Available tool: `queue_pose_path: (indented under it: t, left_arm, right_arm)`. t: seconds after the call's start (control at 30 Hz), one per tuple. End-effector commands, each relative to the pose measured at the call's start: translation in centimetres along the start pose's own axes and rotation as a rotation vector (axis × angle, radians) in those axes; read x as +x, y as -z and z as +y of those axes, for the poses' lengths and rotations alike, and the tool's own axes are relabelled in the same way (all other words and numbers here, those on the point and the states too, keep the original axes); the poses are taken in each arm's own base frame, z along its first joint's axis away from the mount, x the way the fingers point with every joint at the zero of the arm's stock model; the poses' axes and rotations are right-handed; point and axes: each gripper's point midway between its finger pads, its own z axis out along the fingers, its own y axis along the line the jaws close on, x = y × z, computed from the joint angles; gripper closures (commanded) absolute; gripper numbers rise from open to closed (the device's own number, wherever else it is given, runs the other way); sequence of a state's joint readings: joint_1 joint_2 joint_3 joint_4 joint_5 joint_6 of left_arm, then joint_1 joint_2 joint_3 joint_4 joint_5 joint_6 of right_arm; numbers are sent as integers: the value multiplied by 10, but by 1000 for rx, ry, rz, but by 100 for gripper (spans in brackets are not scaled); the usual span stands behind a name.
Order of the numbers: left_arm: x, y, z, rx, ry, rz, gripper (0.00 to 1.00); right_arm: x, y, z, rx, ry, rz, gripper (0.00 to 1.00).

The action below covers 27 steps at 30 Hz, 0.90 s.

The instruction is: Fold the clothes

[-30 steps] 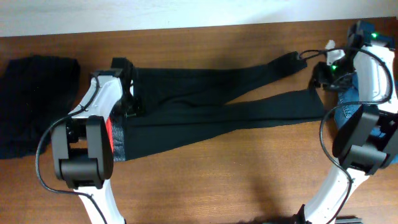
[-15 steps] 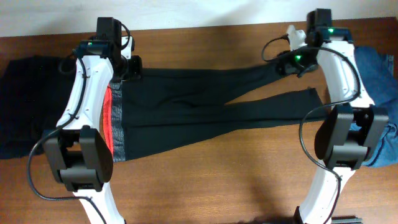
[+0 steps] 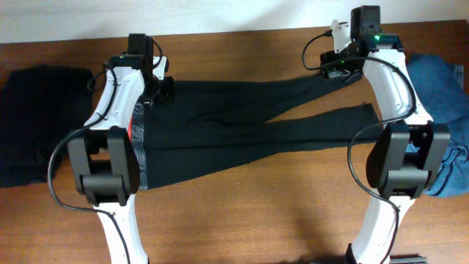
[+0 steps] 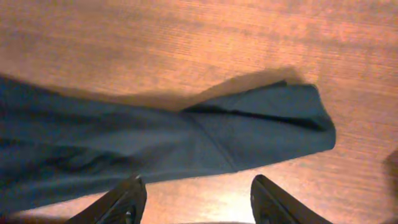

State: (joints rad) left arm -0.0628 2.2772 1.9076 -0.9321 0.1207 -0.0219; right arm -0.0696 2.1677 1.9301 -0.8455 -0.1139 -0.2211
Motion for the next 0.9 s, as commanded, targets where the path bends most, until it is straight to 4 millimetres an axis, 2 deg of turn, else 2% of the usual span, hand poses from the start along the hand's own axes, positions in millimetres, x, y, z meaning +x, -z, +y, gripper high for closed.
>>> queue_pose_path:
  t: [0.0, 0.17, 0.37, 0.6, 0.87]
  left_arm:
    - [-1, -8, -1, 13, -16, 0, 87]
    - [1, -20, 13, -64, -15, 14, 87]
    - [10, -37, 21, -96, -12, 53, 87]
    - [17, -44, 28, -127, -11, 84, 87]
    - [38, -67, 31, -131, -6, 168, 87]
  right_arm:
    - [16, -31, -6, 12, 3, 53, 41]
    - [26, -64, -8, 7, 0, 80, 41]
    - [35, -88, -9, 5, -2, 98, 41]
    - [58, -88, -10, 12, -11, 190, 40]
    - [86, -80, -6, -14, -28, 307, 34]
